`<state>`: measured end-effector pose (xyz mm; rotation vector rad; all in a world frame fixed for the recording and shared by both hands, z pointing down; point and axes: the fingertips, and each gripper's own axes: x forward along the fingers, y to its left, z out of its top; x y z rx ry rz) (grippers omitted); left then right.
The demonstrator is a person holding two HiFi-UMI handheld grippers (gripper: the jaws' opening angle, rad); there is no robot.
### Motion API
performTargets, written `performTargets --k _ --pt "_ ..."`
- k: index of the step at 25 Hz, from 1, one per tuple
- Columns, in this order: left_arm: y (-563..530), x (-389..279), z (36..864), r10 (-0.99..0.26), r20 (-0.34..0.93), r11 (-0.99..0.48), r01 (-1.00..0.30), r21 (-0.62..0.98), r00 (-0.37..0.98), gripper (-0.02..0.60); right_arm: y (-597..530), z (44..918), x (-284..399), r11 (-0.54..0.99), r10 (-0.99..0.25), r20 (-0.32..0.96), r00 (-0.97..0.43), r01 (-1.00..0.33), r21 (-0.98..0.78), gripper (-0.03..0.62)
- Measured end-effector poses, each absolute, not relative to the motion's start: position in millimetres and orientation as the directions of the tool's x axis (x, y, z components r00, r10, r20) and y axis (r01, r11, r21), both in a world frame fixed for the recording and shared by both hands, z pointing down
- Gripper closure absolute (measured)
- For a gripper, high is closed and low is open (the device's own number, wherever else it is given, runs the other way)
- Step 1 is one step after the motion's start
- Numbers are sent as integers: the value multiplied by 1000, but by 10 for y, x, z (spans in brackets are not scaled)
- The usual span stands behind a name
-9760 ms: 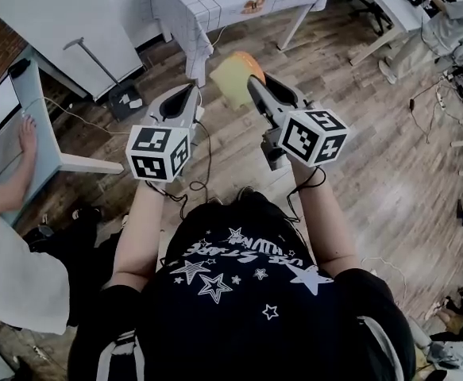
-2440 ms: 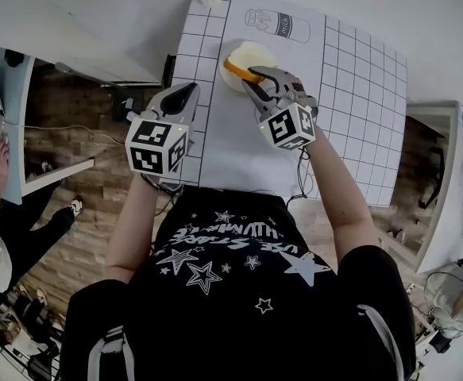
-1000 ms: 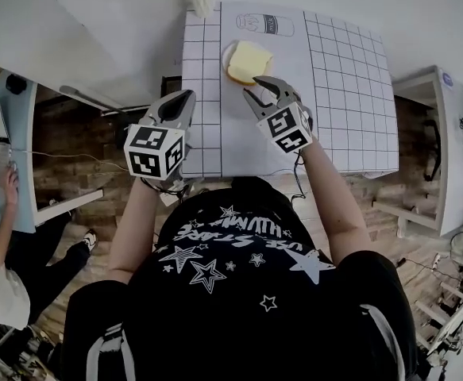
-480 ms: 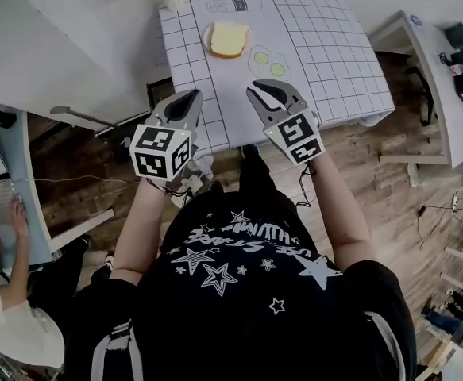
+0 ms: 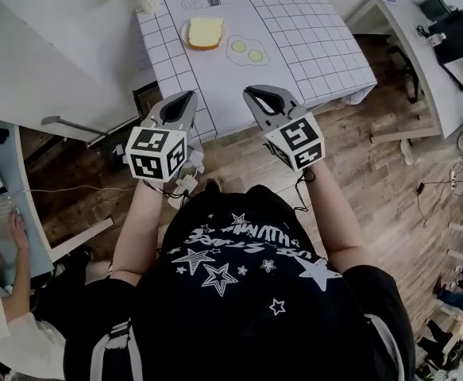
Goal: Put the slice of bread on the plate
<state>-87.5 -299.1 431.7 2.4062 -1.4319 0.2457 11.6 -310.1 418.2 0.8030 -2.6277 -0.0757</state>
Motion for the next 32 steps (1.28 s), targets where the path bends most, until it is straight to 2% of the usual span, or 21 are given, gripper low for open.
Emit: performTargets --k 7,17,26,32 --pt "-2718 -591 4176 -845 300 -407 -896 179 443 574 -2848 4028 342 851 -522 305 -796 -508 131 572" --pt "-1792 57 4195 -860 318 -376 -917 130 398 574 -2001 3945 838 898 -439 243 -865 -431 91 577" --pt "-1471 -282 3921 -898 318 -271 -951 148 305 574 -1843 3649 577 926 -378 195 -905 -374 61 579" --pt "-842 -270 3724 -903 350 -215 -967 133 249 574 -1464 3522 561 928 -368 154 -917 -372 5 579"
